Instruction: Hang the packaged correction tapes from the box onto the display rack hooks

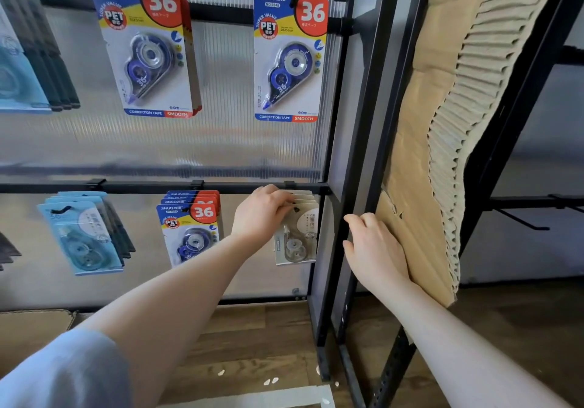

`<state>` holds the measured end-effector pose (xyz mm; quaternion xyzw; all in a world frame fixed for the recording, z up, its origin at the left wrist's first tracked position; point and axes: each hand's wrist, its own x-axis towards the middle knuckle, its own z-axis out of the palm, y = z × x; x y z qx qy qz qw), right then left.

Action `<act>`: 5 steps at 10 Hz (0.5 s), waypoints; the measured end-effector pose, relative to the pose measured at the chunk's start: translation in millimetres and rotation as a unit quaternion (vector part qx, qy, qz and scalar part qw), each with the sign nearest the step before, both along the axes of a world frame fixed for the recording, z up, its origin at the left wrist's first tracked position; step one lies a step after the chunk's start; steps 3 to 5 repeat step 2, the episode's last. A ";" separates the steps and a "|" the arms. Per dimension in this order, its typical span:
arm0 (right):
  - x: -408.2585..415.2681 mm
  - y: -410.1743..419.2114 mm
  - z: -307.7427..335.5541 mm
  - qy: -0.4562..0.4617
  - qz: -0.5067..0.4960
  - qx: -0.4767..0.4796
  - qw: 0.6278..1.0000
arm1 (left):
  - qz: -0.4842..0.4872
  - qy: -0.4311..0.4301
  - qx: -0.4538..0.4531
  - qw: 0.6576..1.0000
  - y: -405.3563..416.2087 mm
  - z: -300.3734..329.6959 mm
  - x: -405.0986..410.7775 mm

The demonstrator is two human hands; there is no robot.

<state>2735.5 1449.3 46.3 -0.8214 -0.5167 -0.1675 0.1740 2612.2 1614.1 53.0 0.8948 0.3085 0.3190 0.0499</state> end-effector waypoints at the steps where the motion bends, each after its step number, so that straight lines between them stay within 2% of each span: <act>1: 0.1 1.4 -2.2 -0.004 0.008 0.007 1.000 | 0.006 0.002 0.017 1.000 -0.5 -0.4 -15.9; 2: 0.3 0.7 1.2 -0.005 -0.009 -0.010 1.000 | 0.023 0.006 0.050 0.998 2.2 6.0 -36.7; 5: 0.3 0.7 1.2 -0.005 -0.009 -0.010 1.000 | 0.023 0.006 0.050 0.998 2.2 6.0 -36.7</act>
